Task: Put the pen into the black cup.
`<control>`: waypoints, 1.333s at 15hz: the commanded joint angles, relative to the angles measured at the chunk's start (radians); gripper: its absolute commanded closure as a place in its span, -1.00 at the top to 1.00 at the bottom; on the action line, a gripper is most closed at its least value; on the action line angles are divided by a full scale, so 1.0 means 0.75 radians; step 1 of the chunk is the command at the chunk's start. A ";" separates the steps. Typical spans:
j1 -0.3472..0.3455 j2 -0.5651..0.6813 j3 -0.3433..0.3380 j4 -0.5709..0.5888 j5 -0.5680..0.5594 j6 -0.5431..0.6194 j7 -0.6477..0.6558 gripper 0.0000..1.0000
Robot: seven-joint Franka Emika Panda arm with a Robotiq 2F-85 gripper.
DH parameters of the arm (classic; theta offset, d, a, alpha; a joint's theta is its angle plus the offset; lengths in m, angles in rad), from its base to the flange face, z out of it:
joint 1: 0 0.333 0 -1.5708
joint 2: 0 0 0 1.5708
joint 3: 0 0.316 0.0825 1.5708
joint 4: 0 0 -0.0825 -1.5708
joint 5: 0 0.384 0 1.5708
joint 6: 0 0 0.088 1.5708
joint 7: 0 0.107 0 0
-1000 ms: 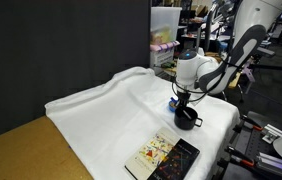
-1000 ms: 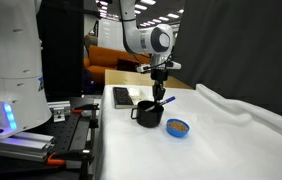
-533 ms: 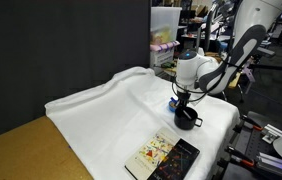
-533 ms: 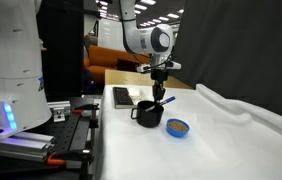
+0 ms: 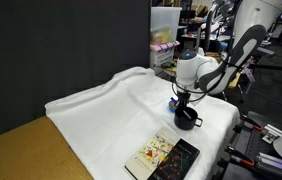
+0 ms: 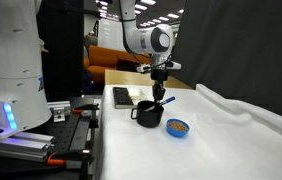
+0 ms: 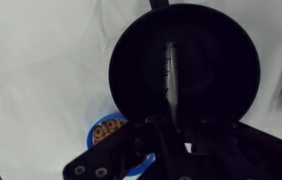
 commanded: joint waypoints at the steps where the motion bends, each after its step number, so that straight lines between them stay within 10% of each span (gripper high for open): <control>1: 0.014 -0.001 -0.014 0.000 0.011 0.000 -0.009 -0.67; 2: 0.014 0.000 -0.014 0.001 0.012 0.000 -0.008 -0.17; 9: 0.013 -0.001 -0.024 0.000 0.009 0.000 -0.002 0.65; 10: 0.013 -0.001 -0.025 0.000 0.009 0.000 -0.001 0.30; 13: 0.013 -0.001 -0.025 0.000 0.009 0.000 -0.001 0.65; 20: 0.013 -0.001 -0.025 0.000 0.009 0.000 -0.001 0.65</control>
